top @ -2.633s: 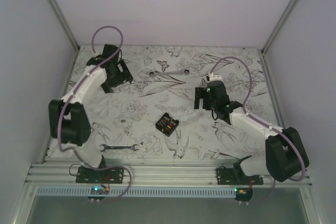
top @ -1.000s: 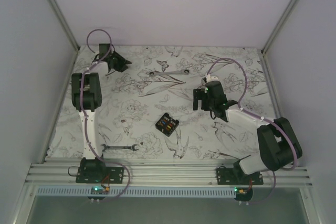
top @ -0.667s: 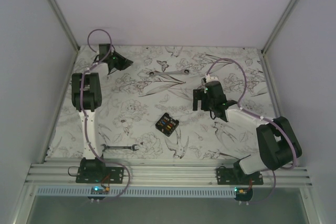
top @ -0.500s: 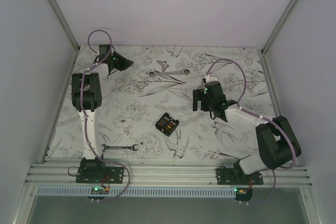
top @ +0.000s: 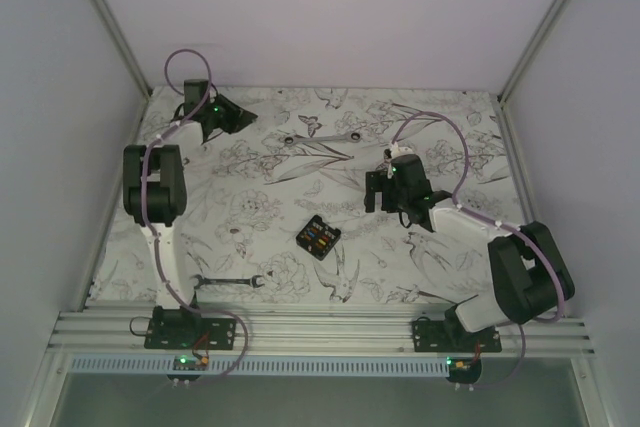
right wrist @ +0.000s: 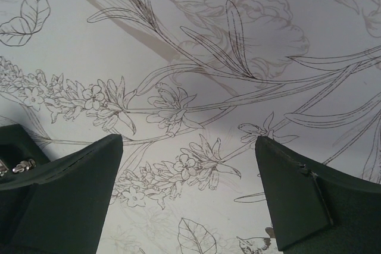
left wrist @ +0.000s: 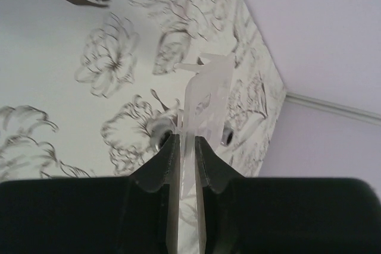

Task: Snap on the fuse box
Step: Pick up the fuse box cover from the center of the board.

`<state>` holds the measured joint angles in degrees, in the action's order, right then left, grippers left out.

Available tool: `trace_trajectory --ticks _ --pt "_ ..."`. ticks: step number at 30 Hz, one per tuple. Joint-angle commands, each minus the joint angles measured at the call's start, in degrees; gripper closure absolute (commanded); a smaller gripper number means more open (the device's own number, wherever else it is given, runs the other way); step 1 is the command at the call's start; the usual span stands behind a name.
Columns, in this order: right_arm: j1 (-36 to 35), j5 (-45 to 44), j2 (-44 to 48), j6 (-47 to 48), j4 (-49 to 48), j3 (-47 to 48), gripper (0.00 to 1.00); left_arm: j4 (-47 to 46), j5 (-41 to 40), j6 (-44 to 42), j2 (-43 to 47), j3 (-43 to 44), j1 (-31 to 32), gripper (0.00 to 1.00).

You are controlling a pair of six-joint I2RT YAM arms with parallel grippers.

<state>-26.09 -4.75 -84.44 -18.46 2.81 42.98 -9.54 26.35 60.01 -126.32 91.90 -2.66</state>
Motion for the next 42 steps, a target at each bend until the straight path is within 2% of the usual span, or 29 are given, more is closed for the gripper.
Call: trace_trajectory --ticks 1,10,18,23,32,42 --pt "0.42 3.09 1.86 -0.13 -0.8 1.67 0.0 -1.41 3.78 -0.21 5.23 -3.67 1.12 1.0" --pt "-0.11 9.75 4.1 -1.36 0.34 0.65 0.0 -1.28 8.54 -4.94 21.18 -20.03 5.86 1.0" --pt "-3.33 12.65 6.65 -2.32 4.22 -1.66 0.01 -0.8 11.36 -7.13 36.95 -38.16 10.3 1.0" --pt "-5.71 14.95 8.08 -3.79 6.16 -3.45 0.03 0.6 12.32 -9.18 45.68 -45.76 13.8 1.0" --pt "-12.4 18.29 8.71 -12.62 4.13 -6.91 0.12 8.0 7.4 -12.8 58.39 -54.91 15.88 1.0" --pt "-20.93 7.66 3.04 -21.14 2.88 -2.84 0.11 12.78 4.78 -13.94 66.73 -58.77 15.81 1.0"
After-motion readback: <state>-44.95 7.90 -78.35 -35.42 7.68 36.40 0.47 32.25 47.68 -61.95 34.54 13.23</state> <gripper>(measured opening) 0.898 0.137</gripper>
